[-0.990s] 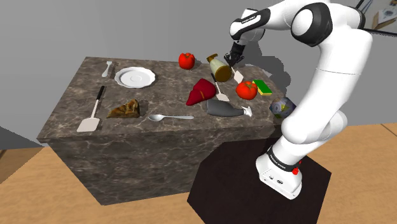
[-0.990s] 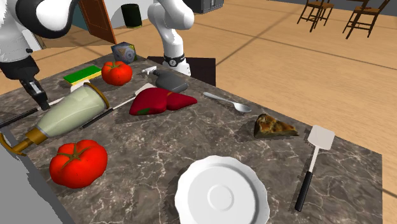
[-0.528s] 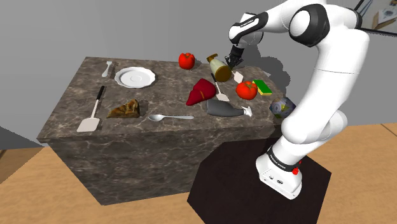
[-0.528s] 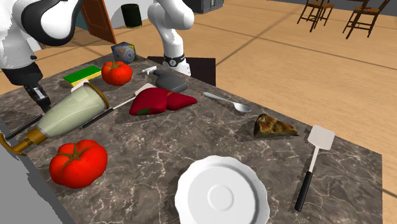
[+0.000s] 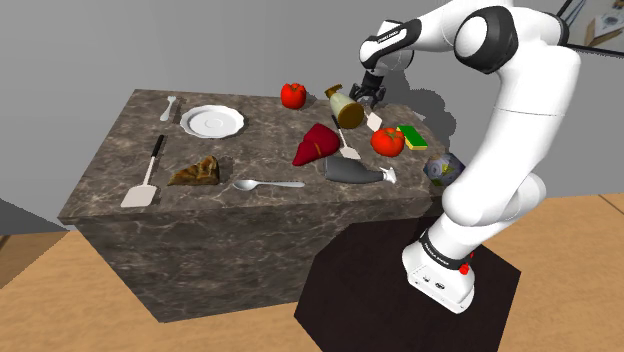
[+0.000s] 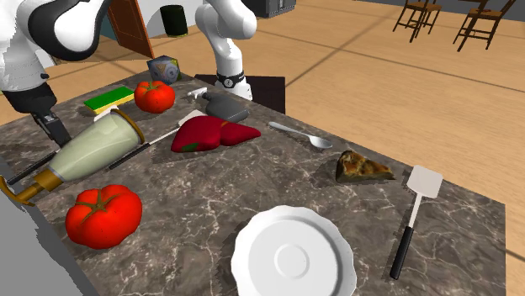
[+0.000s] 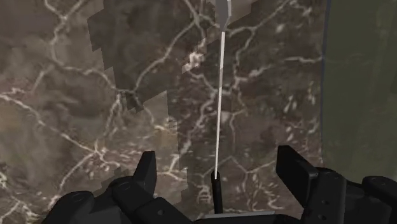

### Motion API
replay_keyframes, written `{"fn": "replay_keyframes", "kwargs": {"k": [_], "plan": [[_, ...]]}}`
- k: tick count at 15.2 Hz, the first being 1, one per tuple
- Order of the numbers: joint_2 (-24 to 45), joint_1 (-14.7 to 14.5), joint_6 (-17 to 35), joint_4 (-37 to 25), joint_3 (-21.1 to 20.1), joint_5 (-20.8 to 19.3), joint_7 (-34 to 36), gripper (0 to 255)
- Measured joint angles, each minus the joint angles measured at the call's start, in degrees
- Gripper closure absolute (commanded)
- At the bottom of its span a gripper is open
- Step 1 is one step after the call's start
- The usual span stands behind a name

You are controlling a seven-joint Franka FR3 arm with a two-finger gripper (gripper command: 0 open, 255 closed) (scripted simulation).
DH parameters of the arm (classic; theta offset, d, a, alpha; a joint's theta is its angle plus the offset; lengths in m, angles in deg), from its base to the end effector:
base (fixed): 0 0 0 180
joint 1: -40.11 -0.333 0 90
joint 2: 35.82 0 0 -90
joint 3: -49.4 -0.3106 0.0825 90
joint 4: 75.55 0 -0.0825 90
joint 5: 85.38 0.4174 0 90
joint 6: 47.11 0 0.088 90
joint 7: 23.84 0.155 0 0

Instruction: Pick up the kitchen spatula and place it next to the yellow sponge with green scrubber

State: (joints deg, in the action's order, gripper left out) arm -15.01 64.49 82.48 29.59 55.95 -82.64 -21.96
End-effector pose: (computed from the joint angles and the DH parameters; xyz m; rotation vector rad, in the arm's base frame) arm 0.5789 -0.3406 0.2681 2.9848 -0.9121 0.0992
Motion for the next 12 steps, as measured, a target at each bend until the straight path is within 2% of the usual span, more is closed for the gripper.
{"fn": "replay_keyframes", "kwargs": {"k": [6, 12], "plan": [[-3.6, -0.2, -5.1, -1.5, 0.2, -0.5, 0.3, 0], [-3.8, -0.2, -5.9, -2.2, 0.2, -0.6, 0.4, 0]]}}
